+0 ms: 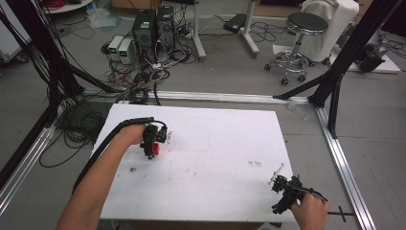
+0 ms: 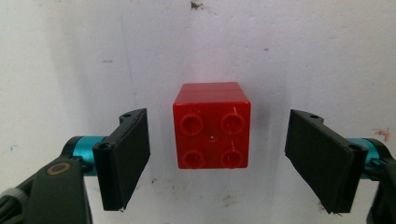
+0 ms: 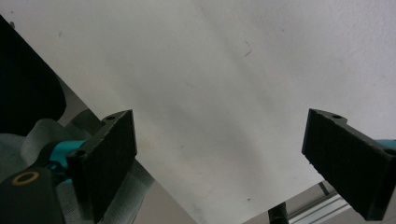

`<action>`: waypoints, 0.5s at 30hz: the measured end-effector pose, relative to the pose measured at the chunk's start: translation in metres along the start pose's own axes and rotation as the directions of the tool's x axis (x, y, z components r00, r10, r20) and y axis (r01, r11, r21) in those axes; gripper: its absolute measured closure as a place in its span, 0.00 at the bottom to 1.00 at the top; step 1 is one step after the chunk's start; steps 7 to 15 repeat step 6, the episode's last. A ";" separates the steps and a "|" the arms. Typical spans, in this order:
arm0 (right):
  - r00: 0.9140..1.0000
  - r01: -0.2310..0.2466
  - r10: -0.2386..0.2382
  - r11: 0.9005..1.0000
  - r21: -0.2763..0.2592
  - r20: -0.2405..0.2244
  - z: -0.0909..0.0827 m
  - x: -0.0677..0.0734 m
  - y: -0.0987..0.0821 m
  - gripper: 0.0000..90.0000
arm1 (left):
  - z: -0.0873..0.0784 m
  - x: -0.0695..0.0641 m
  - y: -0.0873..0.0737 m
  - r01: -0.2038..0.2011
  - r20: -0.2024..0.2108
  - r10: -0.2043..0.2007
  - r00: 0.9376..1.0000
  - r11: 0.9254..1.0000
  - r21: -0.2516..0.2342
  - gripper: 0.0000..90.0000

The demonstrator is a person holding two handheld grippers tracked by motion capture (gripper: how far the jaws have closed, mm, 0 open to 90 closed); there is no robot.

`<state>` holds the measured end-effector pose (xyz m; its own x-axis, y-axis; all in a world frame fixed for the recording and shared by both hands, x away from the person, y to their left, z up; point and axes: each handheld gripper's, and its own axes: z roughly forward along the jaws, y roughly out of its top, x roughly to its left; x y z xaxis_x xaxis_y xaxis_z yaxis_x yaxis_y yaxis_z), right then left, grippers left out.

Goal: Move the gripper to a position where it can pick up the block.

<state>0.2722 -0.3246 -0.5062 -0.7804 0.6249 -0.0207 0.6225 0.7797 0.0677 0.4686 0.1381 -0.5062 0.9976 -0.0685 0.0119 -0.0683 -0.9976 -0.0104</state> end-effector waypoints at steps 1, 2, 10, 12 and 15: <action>1.000 -0.003 0.003 1.000 0.002 -0.002 0.000 0.000 0.000 0.11 | 0.000 0.000 0.000 0.002 0.003 -0.002 1.000 1.000 -0.002 0.25; 1.000 -0.001 0.001 1.000 0.000 -0.002 -0.001 0.000 0.000 0.11 | 0.000 0.000 0.000 0.003 0.004 -0.003 1.000 1.000 -0.004 0.25; 1.000 -0.001 0.001 1.000 -0.005 -0.003 -0.001 0.000 -0.001 0.11 | -0.002 0.000 -0.001 0.010 0.003 -0.010 1.000 1.000 0.005 0.25; 1.000 -0.001 0.001 1.000 -0.005 -0.003 -0.001 0.000 -0.001 0.11 | -0.002 0.000 -0.001 0.010 0.003 -0.010 1.000 1.000 0.005 0.25; 1.000 -0.001 0.001 1.000 -0.005 -0.003 -0.001 0.000 -0.001 0.11 | -0.002 0.000 -0.001 0.010 0.003 -0.010 1.000 1.000 0.005 0.25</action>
